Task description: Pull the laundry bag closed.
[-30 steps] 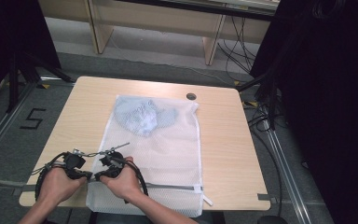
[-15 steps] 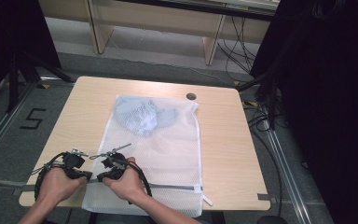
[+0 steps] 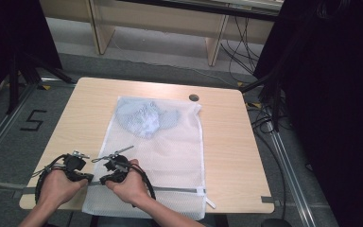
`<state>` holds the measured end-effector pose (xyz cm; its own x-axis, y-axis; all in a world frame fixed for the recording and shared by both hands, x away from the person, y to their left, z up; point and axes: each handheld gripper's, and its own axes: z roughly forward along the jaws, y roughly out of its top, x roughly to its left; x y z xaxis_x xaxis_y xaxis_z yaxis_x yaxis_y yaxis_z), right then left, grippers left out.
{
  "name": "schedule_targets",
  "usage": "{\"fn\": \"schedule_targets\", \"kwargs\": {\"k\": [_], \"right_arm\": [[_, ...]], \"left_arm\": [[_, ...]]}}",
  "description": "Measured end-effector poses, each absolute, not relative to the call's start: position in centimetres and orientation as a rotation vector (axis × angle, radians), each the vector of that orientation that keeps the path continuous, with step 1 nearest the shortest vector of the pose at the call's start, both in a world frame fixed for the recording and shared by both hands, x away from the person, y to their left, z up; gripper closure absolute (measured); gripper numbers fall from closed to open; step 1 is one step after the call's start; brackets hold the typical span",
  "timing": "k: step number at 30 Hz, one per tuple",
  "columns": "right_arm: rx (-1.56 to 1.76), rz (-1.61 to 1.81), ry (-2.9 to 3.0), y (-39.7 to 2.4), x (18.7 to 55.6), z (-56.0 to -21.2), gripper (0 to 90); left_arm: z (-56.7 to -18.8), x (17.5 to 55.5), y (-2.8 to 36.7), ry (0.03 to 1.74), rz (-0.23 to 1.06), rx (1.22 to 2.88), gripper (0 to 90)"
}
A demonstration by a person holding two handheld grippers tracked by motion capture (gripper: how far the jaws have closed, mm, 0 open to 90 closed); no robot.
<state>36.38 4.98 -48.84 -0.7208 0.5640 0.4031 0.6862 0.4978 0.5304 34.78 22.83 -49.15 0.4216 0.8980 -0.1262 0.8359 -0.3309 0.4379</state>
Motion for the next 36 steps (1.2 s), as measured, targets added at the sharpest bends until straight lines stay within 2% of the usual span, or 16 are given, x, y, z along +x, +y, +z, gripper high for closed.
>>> {"fn": "schedule_targets", "kwargs": {"k": [36], "right_arm": [[-1.093,-1.022,-2.568,3.1,36.1,-48.4,87.2]], "left_arm": [[-49.2,34.8,22.8,1.472,0.191,2.242,90.0]]}}
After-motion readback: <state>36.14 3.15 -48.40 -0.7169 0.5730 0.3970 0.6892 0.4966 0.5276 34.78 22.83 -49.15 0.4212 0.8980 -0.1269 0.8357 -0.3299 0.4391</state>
